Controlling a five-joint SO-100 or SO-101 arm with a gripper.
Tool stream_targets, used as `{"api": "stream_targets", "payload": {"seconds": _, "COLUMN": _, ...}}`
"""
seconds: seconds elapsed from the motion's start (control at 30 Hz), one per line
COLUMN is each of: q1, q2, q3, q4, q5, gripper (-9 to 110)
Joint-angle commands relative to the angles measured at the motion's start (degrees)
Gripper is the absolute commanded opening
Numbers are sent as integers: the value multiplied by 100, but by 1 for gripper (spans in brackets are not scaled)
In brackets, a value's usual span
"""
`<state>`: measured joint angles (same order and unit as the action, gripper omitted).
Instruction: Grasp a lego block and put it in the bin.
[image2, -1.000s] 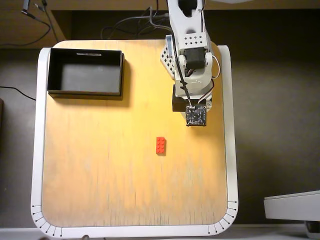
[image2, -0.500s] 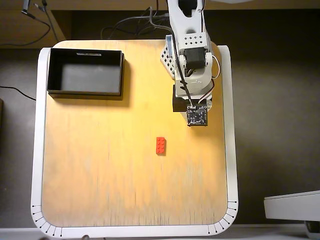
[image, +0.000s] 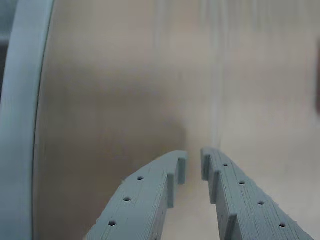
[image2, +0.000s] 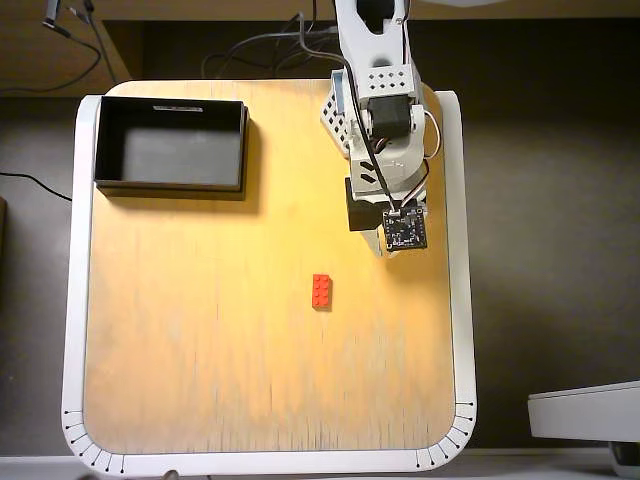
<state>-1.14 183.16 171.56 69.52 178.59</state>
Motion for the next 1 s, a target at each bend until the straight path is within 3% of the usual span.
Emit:
{"api": "stream_targets", "payload": {"seconds": 0.0, "q1": 202, "q2": -650, "q3": -958, "q4": -264, "q5": 79, "gripper": 0}}
{"api": "stream_targets", "payload": {"seconds": 0.43, "q1": 1283, "q2": -3199, "q3": -4069, "q4": -483, "q5": 729, "gripper": 5}}
{"api": "stream_targets", "payload": {"seconds": 0.73, "q1": 2039, "q2": -4781, "q3": -4307, "q4": -1011, "q5": 1652, "gripper": 13}}
{"api": "stream_targets", "payload": {"seconds": 0.97, "q1": 2188, "q2": -5458, "q3": -4315, "q4": -1292, "q5": 1626, "gripper": 18}}
